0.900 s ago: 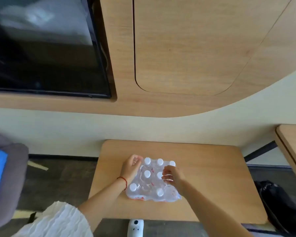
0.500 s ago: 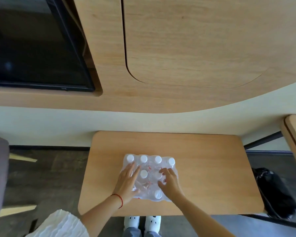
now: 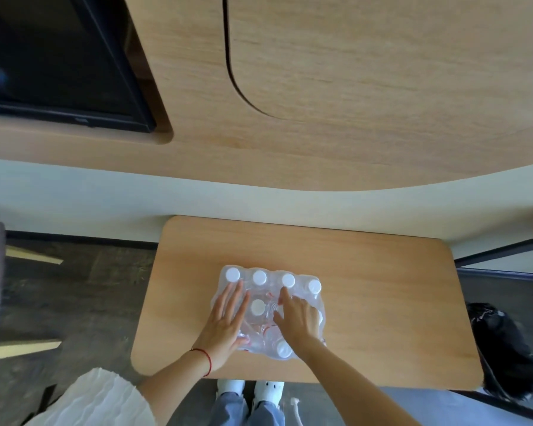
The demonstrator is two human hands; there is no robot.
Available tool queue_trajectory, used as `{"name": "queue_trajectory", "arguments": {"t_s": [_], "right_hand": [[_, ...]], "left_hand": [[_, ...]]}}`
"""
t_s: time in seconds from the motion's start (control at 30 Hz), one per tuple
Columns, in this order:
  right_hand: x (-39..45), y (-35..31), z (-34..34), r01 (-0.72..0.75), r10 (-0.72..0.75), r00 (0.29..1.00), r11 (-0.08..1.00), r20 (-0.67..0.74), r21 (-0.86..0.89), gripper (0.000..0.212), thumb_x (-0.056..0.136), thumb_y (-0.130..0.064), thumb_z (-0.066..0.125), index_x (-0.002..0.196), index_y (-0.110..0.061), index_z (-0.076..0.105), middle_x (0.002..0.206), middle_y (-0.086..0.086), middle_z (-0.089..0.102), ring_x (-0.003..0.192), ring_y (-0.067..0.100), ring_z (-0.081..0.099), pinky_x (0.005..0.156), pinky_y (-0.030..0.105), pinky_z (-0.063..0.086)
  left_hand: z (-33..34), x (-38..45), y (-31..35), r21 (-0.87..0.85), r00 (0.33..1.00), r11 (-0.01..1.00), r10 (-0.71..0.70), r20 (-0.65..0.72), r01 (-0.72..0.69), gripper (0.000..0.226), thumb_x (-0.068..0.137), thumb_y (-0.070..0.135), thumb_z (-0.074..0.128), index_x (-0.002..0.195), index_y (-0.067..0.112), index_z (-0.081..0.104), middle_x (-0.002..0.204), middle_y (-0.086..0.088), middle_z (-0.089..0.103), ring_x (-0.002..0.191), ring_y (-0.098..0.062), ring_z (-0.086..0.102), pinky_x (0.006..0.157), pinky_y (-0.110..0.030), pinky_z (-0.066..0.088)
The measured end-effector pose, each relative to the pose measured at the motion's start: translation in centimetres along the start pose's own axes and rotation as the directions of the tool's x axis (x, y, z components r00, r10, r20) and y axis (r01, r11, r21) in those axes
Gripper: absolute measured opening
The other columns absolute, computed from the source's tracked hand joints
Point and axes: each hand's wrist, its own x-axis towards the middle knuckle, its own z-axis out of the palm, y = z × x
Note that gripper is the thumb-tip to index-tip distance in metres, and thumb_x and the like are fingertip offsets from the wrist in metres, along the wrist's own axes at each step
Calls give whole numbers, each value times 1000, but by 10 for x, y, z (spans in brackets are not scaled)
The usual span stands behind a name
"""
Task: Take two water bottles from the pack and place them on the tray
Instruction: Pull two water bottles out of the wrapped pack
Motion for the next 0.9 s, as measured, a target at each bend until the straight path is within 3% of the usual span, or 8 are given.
{"name": "queue_trajectory", "arguments": {"t_s": [0.07, 0.2, 0.37, 0.5, 0.6, 0.67, 0.8, 0.9], "right_hand": [[-4, 5, 0, 33, -31, 999, 997, -26, 76, 35, 90, -33, 51, 120, -18, 43, 107, 7, 68, 93, 25, 65, 71, 33, 49], [-14, 13, -12, 137, -121, 988, 971, -93, 197, 30, 86, -30, 57, 110, -14, 48, 109, 5, 67, 93, 23, 62, 68, 32, 46], [-34, 15, -53, 258, -215, 956, 940, -198, 224, 30, 81, -28, 63, 104, -11, 54, 95, 11, 69, 78, 26, 59, 59, 24, 29], [-61, 9, -97, 245, -167, 956, 906, -242, 345, 26, 72, -27, 68, 90, -13, 56, 61, -3, 56, 58, 19, 42, 55, 26, 33], [-81, 3, -135, 280, -168, 940, 875, -296, 396, 20, 65, -24, 68, 75, -15, 53, 49, -7, 42, 46, 12, 34, 48, 16, 25], [-92, -2, -159, 297, -167, 930, 868, -328, 399, 20, 62, -23, 69, 70, -17, 51, 48, -2, 45, 46, 16, 33, 45, 15, 25], [-105, -18, -196, 392, -253, 900, 826, -355, 405, 26, 60, -21, 71, 64, -24, 45, 49, 5, 55, 56, 27, 45, 47, 17, 30], [-107, -31, -206, 456, -295, 872, 780, -392, 429, 21, 61, -25, 71, 65, -23, 50, 52, 0, 61, 57, 20, 52, 47, 14, 34]], "left_hand": [[1, -1, 2, 43, 999, 999, 18, -38, -17, 109, 57, 50, 81, 143, 9, 28, 149, -19, 34, 139, -39, 20, 102, -49, 43], [3, 1, 2, 86, 999, 996, 24, -42, -21, 111, 52, 54, 82, 141, 11, 30, 147, -19, 38, 133, -40, 37, 97, -51, 49], [6, 1, 2, 76, 994, 997, 40, -103, -33, 107, 56, 51, 81, 141, 12, 29, 147, -21, 37, 144, -30, -15, 101, -53, 42], [-12, 2, 3, -9, 1000, 1000, 21, 0, -21, 116, 65, 52, 76, 147, 15, 2, 154, -18, 8, 144, -40, 4, 110, -52, 31], [-38, 6, 20, -287, 996, 956, -43, 82, 65, 118, 70, 68, 58, 143, 24, -23, 156, -1, -19, 144, -24, -18, 118, -50, 1], [-67, 9, 40, -532, 998, 845, -31, 56, 56, 122, 58, 71, 66, 144, 38, -14, 156, 13, -4, 145, -14, -7, 118, -44, 7], [-115, 2, 74, -875, 997, 481, 75, -19, -52, 101, 52, 42, 86, 131, 58, 25, 128, 38, 47, 126, 8, 40, 99, -2, 33], [-129, -2, 85, -900, 993, 422, 3, -119, -109, 67, 56, 24, 87, 113, 29, 52, 102, 7, 69, 103, -12, 63, 84, -17, 51]]}}
